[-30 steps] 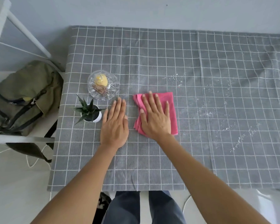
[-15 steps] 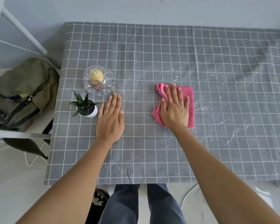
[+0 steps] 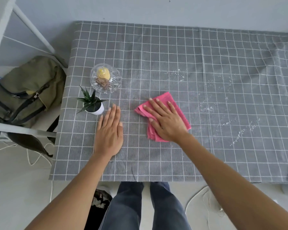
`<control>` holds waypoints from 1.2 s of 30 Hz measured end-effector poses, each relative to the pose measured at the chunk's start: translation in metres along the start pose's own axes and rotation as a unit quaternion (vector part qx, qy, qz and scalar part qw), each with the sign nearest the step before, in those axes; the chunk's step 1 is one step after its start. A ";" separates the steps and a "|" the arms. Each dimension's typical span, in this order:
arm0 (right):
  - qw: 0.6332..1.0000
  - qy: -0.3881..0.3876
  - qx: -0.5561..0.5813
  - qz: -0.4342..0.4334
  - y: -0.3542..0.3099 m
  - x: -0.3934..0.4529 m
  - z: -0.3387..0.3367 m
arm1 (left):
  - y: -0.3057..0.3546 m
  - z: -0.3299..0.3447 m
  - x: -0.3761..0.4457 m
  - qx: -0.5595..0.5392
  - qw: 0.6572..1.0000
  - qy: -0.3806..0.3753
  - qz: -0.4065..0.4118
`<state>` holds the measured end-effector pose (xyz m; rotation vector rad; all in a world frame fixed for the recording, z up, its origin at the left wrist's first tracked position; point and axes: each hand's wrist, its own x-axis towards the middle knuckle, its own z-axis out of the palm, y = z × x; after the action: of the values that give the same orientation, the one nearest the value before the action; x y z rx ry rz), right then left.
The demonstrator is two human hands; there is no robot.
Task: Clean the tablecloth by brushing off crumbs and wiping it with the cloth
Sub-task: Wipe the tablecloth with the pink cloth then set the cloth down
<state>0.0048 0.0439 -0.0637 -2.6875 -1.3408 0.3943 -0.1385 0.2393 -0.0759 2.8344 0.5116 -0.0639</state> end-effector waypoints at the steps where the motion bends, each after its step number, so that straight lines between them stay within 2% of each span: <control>1: 1.000 -0.001 -0.005 0.017 0.013 -0.004 -0.002 | 0.000 0.000 0.000 0.000 1.000 0.000 -0.001; 5: 0.981 0.041 0.027 0.187 0.034 -0.009 0.000 | 0.000 -0.001 -0.001 0.005 1.000 -0.002 -0.006; 8: 0.967 0.061 0.051 0.241 0.011 -0.002 0.001 | 0.001 -0.002 -0.001 0.008 1.000 -0.001 -0.008; 10: 0.968 0.054 0.054 0.237 -0.014 0.001 0.003 | 0.002 -0.002 -0.001 0.009 1.000 0.003 -0.009; 14: 0.984 0.040 0.061 0.161 -0.063 0.001 0.013 | 0.002 -0.002 -0.001 0.007 1.000 0.005 -0.011; 18: 0.992 0.028 0.044 0.114 -0.048 -0.010 0.015 | 0.000 -0.001 0.000 -0.001 1.000 0.005 -0.006; 22: 0.981 0.030 0.016 0.190 0.007 -0.040 0.014 | -0.003 0.000 0.000 -0.004 1.000 0.005 -0.005; 26: 0.964 0.053 0.052 0.255 0.034 -0.063 0.006 | -0.003 0.001 0.000 0.000 1.000 0.004 -0.007; 31: 0.942 0.058 0.092 0.317 -0.003 -0.052 0.010 | -0.011 0.001 -0.026 -0.015 1.000 -0.013 0.015; 36: 0.965 0.039 0.091 0.244 -0.090 -0.037 0.025 | -0.017 -0.002 -0.039 -0.013 1.000 -0.006 0.005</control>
<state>-0.0929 0.0678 -0.0617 -2.8120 -0.5740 0.4223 -0.1812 0.2421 -0.0747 2.8088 0.4931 -0.0723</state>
